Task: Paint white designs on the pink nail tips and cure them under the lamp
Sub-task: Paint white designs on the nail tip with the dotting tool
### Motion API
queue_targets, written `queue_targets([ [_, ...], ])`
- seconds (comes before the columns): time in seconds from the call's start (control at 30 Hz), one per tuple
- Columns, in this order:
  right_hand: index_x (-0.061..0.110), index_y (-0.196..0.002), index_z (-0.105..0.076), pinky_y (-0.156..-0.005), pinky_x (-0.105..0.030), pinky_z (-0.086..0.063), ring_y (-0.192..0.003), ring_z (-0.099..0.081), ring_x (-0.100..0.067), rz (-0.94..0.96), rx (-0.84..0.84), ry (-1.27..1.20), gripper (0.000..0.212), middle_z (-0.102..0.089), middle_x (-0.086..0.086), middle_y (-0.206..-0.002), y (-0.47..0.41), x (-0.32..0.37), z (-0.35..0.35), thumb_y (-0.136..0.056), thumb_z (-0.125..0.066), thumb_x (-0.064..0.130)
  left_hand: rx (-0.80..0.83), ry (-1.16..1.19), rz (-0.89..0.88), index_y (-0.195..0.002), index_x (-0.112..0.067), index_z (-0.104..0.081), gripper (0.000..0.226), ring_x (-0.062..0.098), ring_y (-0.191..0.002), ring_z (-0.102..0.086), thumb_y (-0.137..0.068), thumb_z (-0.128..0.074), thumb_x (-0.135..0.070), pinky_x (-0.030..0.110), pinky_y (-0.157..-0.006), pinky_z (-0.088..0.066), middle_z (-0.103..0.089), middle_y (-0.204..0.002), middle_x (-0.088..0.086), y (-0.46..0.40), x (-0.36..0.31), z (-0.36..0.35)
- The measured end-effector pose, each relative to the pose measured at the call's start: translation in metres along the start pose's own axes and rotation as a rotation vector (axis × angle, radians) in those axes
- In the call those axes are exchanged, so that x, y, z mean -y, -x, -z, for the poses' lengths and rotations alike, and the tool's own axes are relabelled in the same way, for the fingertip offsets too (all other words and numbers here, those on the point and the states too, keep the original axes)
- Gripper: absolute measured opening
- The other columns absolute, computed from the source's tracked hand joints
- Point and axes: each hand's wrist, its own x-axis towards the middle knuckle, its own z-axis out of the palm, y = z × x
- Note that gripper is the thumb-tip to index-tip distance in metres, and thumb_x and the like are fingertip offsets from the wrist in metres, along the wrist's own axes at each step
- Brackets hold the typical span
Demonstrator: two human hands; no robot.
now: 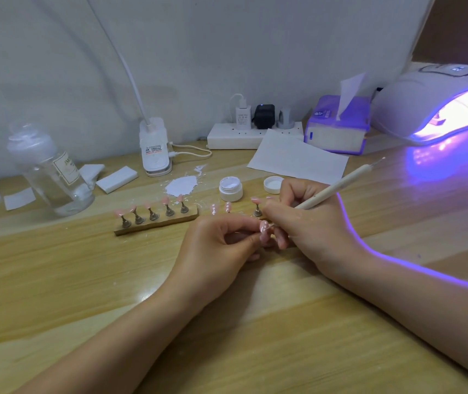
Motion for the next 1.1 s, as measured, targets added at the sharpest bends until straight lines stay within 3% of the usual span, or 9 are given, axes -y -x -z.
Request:
queue_targets([
  [0.1,0.012,-0.048,-0.032,-0.054,-0.029,-0.052,-0.032,-0.049,-0.011,0.004,0.005,0.003,0.046,-0.041,-0.004,-0.029,-0.0008,-0.002,0.0012,-0.08,-0.057,-0.01,-0.002,-0.006,0.002,-0.077,-0.016,-0.074,0.017,-0.001,-0.071,-0.065,-0.081,-0.065,-0.003,0.011,-0.06,-0.05,-0.073,-0.073,-0.002,0.0002,0.0,0.0],
  [0.17,0.012,-0.048,-0.031,-0.051,-0.024,-0.048,-0.031,-0.048,-0.012,0.007,0.002,-0.008,0.047,-0.04,-0.004,-0.029,-0.0017,-0.0025,0.0014,-0.08,-0.056,-0.012,-0.008,-0.006,0.002,-0.076,-0.018,-0.074,0.017,-0.001,-0.071,-0.065,-0.08,-0.065,-0.004,0.012,-0.061,-0.051,-0.073,-0.073,-0.002,0.0004,0.0001,0.0],
  [0.37,0.011,-0.048,-0.032,-0.05,-0.023,-0.047,-0.031,-0.047,-0.012,0.002,0.011,-0.023,0.046,-0.04,-0.004,-0.029,-0.0016,-0.0018,0.0008,-0.08,-0.056,-0.011,-0.008,-0.009,-0.002,-0.07,-0.023,-0.074,0.024,-0.004,-0.069,-0.064,-0.08,-0.065,-0.003,0.011,-0.06,-0.051,-0.071,-0.069,-0.008,0.0004,-0.0001,-0.0002],
  [0.57,0.011,-0.047,-0.032,-0.041,-0.019,-0.043,-0.03,-0.047,-0.012,0.0,0.016,-0.044,0.047,-0.039,-0.005,-0.029,-0.0017,-0.0009,0.0008,-0.08,-0.056,-0.013,-0.006,-0.009,0.006,-0.076,-0.018,-0.074,0.018,-0.002,-0.071,-0.065,-0.081,-0.065,-0.003,0.012,-0.061,-0.051,-0.072,-0.072,-0.004,-0.0002,0.0001,-0.0001],
  [0.73,0.011,-0.048,-0.032,-0.042,-0.017,-0.043,-0.031,-0.048,-0.01,0.004,0.022,-0.018,0.047,-0.04,-0.004,-0.029,-0.0008,0.0002,0.0006,-0.08,-0.057,-0.011,0.004,-0.025,-0.002,-0.079,-0.013,-0.074,0.015,-0.002,-0.072,-0.065,-0.082,-0.064,-0.002,0.011,-0.061,-0.05,-0.073,-0.074,-0.002,-0.0004,0.0009,0.0007],
  [0.93,0.011,-0.048,-0.032,-0.051,-0.038,-0.051,-0.03,-0.047,-0.011,-0.012,0.013,-0.03,0.045,-0.04,-0.003,-0.029,-0.0003,0.0025,-0.0007,-0.08,-0.056,-0.012,0.0,-0.01,-0.008,-0.077,-0.014,-0.074,0.016,-0.004,-0.071,-0.065,-0.082,-0.064,-0.002,0.011,-0.06,-0.05,-0.072,-0.071,-0.006,-0.0002,0.0012,0.0003],
  [1.1,0.01,-0.048,-0.032,-0.04,-0.019,-0.041,-0.03,-0.047,-0.011,-0.007,0.016,-0.018,0.047,-0.039,-0.004,-0.029,-0.0009,0.0007,0.0008,-0.08,-0.057,-0.013,-0.002,-0.005,-0.003,-0.077,-0.015,-0.074,0.016,-0.003,-0.072,-0.065,-0.081,-0.065,-0.003,0.011,-0.06,-0.05,-0.073,-0.073,-0.005,-0.0002,0.0017,0.0001],
])
